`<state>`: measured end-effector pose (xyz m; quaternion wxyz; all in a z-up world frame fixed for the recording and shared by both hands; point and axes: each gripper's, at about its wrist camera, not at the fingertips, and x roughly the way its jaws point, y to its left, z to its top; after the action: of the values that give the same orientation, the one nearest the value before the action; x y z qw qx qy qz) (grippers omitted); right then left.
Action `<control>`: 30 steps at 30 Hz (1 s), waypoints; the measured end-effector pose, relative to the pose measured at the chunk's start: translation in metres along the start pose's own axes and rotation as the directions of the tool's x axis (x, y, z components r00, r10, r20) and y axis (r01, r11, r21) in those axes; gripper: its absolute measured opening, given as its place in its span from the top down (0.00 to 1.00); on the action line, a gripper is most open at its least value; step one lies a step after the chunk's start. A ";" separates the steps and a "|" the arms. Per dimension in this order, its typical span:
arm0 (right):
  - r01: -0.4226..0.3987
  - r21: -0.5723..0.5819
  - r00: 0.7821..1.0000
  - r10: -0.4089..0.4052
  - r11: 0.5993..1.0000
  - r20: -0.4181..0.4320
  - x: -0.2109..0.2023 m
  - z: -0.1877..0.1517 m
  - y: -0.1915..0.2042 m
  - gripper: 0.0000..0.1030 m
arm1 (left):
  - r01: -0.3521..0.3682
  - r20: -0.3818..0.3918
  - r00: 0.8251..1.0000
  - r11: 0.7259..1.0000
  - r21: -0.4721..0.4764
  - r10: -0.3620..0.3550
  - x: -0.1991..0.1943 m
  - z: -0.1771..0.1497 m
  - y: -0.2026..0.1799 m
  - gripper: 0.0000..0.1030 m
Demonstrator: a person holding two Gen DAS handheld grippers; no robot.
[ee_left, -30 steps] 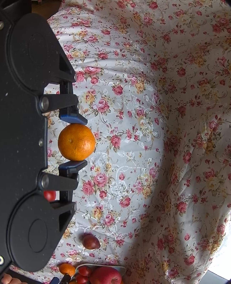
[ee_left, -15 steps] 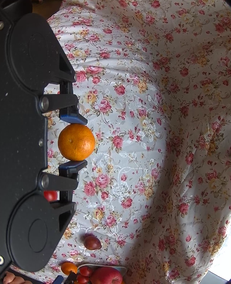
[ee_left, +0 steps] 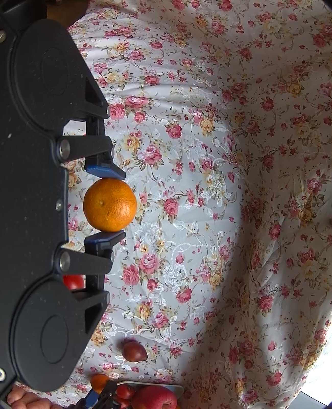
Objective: Organize fruits
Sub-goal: 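Grasp a small mandarin with the right tool while the left tool holds its mandarin, then carry both held mandarins over the white box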
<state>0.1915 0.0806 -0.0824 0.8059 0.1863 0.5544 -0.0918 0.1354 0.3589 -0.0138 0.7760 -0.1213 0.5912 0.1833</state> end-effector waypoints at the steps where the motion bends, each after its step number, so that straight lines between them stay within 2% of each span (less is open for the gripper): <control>1: 0.014 -0.022 1.000 -0.014 1.000 0.006 0.000 -0.003 0.005 0.70 | 0.000 0.000 1.000 1.000 0.000 0.000 0.000 0.000 0.000 0.51; 5: 0.051 -0.076 0.999 -0.050 0.996 0.016 -0.004 -0.009 0.016 0.70 | 0.000 -0.001 1.000 1.000 0.000 0.000 0.000 0.000 0.000 0.51; 11: 0.034 -0.022 0.998 -0.035 0.999 -0.054 -0.015 -0.014 0.013 0.70 | 0.000 0.000 1.000 1.000 0.006 0.000 -0.002 -0.001 -0.001 0.51; 15: 0.040 -0.039 0.998 -0.042 0.998 -0.043 -0.033 -0.022 0.020 0.70 | 0.001 0.005 1.000 1.000 0.019 -0.001 -0.004 -0.002 -0.004 0.51; 25: -0.062 -0.041 0.995 0.058 0.997 -0.082 -0.082 -0.041 0.037 0.70 | -0.004 0.011 1.000 1.000 0.031 0.003 -0.007 -0.002 -0.012 0.51; 30: -0.105 -0.010 0.987 0.103 0.994 -0.122 -0.095 -0.046 0.031 0.70 | 0.000 0.015 1.000 0.999 0.045 -0.001 -0.010 -0.003 -0.023 0.51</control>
<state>0.1279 0.1222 -0.0025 0.7760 0.2134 0.5926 -0.0335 0.1398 0.3358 -0.0054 0.7831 -0.1023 0.5892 0.1707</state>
